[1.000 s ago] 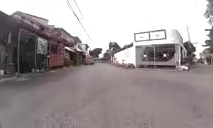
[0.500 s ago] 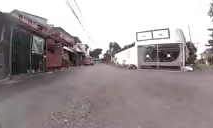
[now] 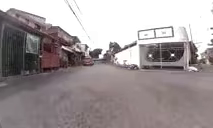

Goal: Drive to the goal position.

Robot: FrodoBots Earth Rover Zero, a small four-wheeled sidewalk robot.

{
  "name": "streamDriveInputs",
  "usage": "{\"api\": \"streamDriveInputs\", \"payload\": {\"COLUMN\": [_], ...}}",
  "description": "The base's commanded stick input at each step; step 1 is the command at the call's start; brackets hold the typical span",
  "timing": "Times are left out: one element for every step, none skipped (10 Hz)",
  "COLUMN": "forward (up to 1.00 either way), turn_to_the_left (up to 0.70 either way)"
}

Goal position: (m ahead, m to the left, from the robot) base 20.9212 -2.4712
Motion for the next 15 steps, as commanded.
{"api": "streamDriveInputs", "payload": {"forward": [1.00,1.00,1.00,1.00,1.00,1.00,1.00,1.00,1.00,1.00,1.00,1.00,1.00,1.00,1.00], "turn_to_the_left": [0.00,0.00,0.00,0.00,0.00,0.00,0.00,0.00,0.00,0.00,0.00,0.00,0.00,0.00,0.00]}}
